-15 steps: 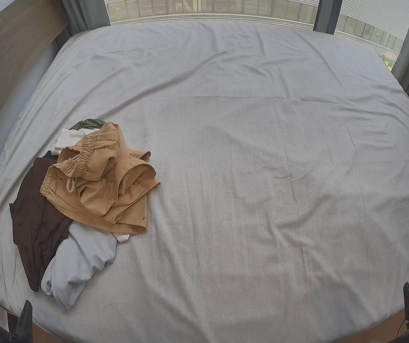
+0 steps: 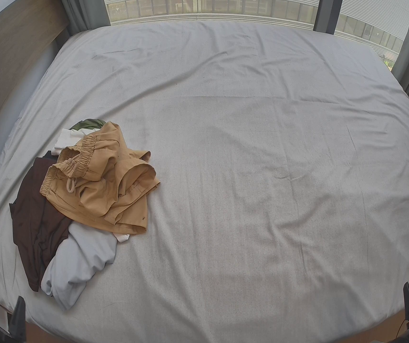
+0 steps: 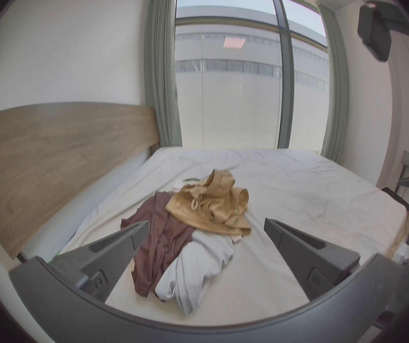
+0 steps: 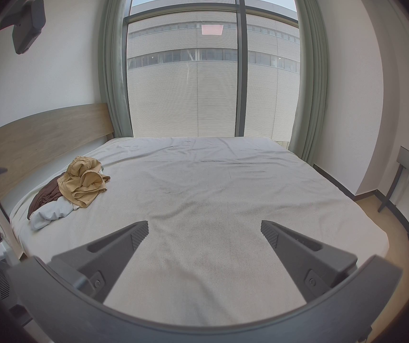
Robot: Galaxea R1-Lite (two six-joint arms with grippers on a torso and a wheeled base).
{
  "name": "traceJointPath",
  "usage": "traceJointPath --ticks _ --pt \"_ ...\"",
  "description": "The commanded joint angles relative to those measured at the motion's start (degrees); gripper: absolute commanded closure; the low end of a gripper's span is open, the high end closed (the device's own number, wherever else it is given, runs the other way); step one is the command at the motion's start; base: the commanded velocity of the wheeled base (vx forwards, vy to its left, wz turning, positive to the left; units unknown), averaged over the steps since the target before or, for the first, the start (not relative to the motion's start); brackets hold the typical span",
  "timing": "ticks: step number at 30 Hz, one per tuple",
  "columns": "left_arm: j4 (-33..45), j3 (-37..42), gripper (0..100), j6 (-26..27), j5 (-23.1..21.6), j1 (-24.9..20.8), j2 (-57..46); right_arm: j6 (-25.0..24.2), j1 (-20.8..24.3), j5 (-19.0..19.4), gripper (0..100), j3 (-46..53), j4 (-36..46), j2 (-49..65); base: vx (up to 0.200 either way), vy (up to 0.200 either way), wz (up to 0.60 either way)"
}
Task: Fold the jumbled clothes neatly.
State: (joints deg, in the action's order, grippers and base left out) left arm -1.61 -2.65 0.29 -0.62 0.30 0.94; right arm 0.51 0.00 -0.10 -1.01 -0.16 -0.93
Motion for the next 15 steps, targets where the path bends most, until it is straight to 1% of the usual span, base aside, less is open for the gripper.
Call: traceJointPath --ticks 1,3,4,5,7,10,15 --pt "0.12 -7.99 0 -0.03 -2.63 -0.74 5.83 0.02 0.00 0.01 0 1.01 -0.02 0.66 0.000 0.000 0.00" --pt "0.20 -7.29 0 -0.03 -4.12 -3.03 8.03 0.02 0.00 0.01 0 1.01 -0.02 0.66 0.000 0.000 0.00" --pt "0.29 -7.20 0 -0.03 -4.21 -3.21 8.11 0.02 0.09 0.01 0 1.01 -0.02 0.66 0.000 0.000 0.00" --pt "0.47 -6.85 0 -0.20 -5.09 -5.49 9.78 0.02 0.09 0.01 0 1.01 -0.02 0.66 0.000 0.000 0.00" --pt "0.12 -7.64 0 -0.73 -5.62 -6.63 12.68 0.02 0.00 0.01 0 1.01 -0.02 0.66 0.000 0.000 0.00" --pt "-0.68 -10.89 0 -1.70 -6.23 -7.42 18.84 0.10 0.00 0.01 0 1.01 -0.02 0.66 0.000 0.000 0.00" --pt "-6.21 -14.84 0 -5.04 -6.59 -10.41 28.77 0.10 0.09 0.01 0 1.01 -0.02 0.75 0.000 0.000 0.00"
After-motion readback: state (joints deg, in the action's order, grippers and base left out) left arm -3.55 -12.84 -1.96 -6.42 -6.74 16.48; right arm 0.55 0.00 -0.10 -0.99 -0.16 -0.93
